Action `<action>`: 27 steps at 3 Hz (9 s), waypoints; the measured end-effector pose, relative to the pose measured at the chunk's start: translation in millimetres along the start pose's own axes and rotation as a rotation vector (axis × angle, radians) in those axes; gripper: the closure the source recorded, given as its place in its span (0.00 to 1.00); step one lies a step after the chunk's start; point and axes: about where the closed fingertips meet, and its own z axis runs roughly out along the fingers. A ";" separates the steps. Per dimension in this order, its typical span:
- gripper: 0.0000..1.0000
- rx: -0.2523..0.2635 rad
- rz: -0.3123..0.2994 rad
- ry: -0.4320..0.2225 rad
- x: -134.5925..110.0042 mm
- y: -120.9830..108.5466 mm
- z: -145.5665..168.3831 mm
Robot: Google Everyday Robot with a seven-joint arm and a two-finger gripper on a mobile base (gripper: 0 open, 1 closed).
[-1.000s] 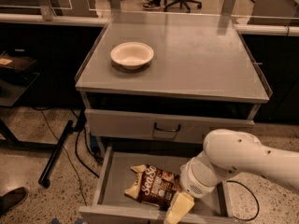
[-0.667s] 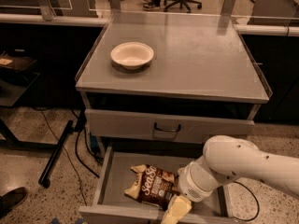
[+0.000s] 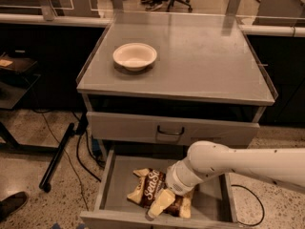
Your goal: Pick brown chip bag from middle drawer and place on counter
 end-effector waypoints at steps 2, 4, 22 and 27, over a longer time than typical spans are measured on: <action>0.00 -0.004 0.001 -0.017 2.7 0.6 5.2; 0.00 0.020 0.066 -0.087 8.8 -43.0 41.5; 1.00 0.282 0.148 -0.009 32.0 -6.6 -246.7; 1.00 0.678 0.203 -0.074 -0.6 -66.7 -455.3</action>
Offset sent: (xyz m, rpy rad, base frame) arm -0.0022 -0.0011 -0.0111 0.0460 -0.0189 -0.0111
